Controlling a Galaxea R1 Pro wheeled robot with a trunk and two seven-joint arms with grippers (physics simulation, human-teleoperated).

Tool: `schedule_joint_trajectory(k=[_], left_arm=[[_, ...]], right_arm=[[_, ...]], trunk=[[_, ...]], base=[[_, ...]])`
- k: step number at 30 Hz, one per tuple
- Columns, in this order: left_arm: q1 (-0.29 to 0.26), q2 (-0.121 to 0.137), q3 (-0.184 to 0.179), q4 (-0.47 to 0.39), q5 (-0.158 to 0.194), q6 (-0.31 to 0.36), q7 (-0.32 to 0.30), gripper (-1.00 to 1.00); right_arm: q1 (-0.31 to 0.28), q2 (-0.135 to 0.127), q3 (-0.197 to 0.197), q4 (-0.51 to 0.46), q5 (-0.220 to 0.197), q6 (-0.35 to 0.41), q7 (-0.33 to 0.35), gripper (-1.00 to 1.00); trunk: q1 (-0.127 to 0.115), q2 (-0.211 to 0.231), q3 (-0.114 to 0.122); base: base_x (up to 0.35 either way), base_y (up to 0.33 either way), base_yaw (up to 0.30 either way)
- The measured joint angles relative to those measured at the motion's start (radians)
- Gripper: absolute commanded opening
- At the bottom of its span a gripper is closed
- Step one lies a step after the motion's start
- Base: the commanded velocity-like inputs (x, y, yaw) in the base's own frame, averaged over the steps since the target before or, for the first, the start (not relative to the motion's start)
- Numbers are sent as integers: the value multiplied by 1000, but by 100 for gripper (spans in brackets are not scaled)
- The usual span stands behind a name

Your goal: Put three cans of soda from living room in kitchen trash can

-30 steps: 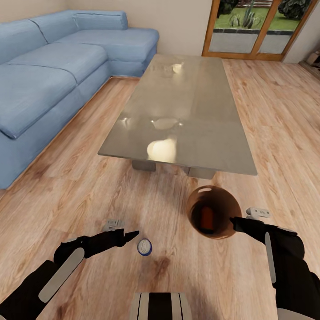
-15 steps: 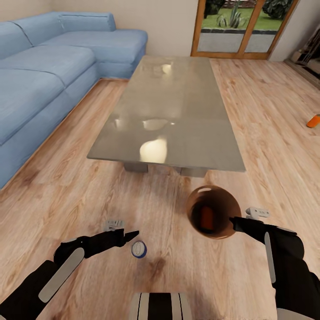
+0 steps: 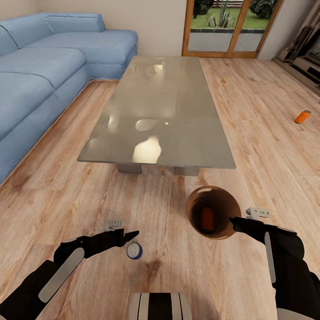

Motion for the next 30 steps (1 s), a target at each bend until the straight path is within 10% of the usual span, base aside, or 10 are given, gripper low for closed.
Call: schedule_joint_trajectory(k=[30], left_arm=[[0,-1,0,-1,0,0,0,100]], right_arm=[[0,0,0,0,3,-1,0,-100]], trunk=[[0,0,0]], base=[[0,0,0]])
